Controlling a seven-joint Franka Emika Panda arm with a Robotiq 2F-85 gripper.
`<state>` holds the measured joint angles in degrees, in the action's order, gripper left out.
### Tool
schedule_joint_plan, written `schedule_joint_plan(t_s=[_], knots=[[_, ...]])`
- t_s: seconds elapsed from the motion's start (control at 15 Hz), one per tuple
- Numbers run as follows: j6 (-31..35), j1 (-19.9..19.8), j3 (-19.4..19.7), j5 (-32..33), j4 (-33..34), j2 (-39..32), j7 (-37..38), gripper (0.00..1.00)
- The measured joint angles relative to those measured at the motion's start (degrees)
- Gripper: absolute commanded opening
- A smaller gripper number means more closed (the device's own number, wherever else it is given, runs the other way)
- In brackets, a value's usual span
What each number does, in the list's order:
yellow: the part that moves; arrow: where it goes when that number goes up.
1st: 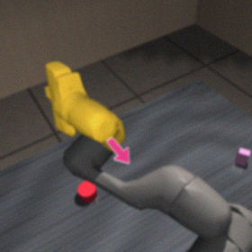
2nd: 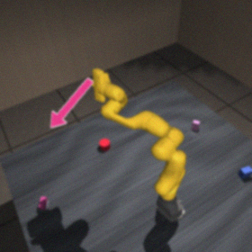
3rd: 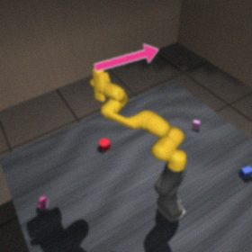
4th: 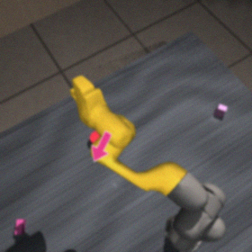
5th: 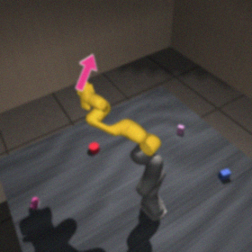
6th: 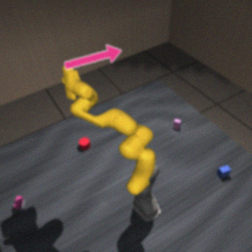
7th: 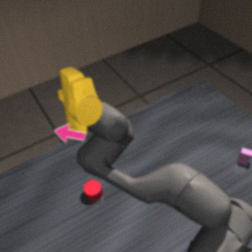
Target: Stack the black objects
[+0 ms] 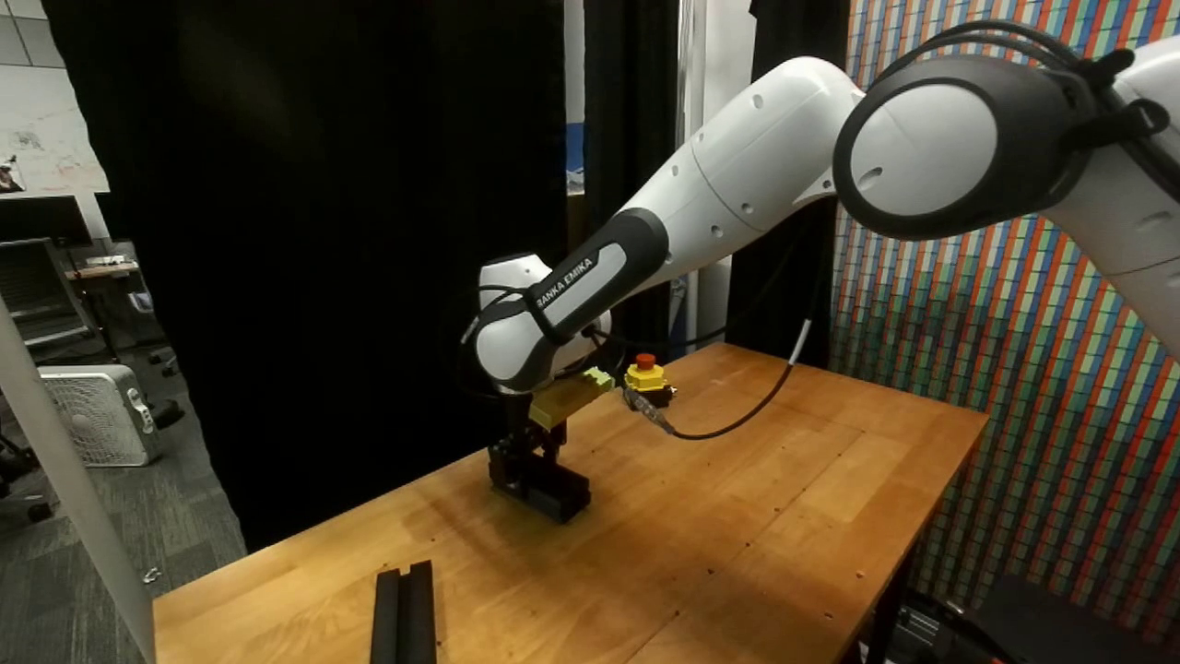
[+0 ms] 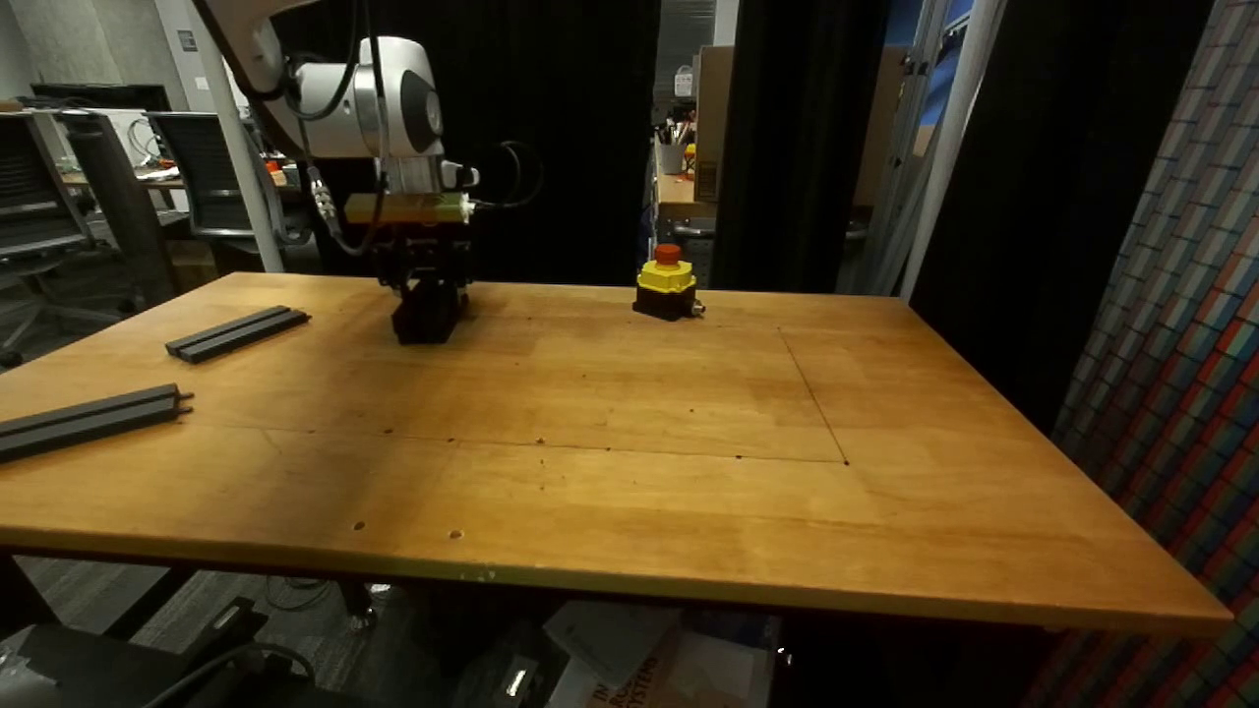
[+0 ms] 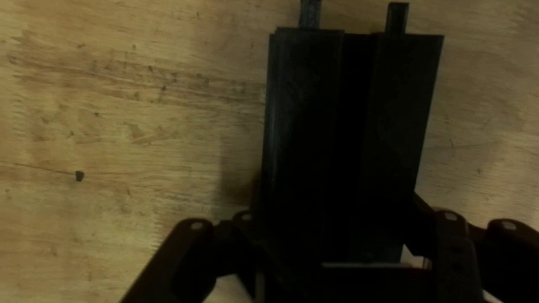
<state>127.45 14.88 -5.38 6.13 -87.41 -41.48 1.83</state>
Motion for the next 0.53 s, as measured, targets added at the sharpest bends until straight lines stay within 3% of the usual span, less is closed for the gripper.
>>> schedule_joint_plan(t_s=[0.2,0.27,0.4,0.53], knots=[[0.0,0.25,0.0,0.87,0.01,0.0,0.0,0.47],[0.0,0.3,0.0,1.09,0.01,0.0,0.0,0.86],[0.0,0.35,0.0,1.4,0.0,-0.01,0.0,1.0],[0.0,0.35,0.06,1.55,-0.07,-0.33,0.0,1.0]])
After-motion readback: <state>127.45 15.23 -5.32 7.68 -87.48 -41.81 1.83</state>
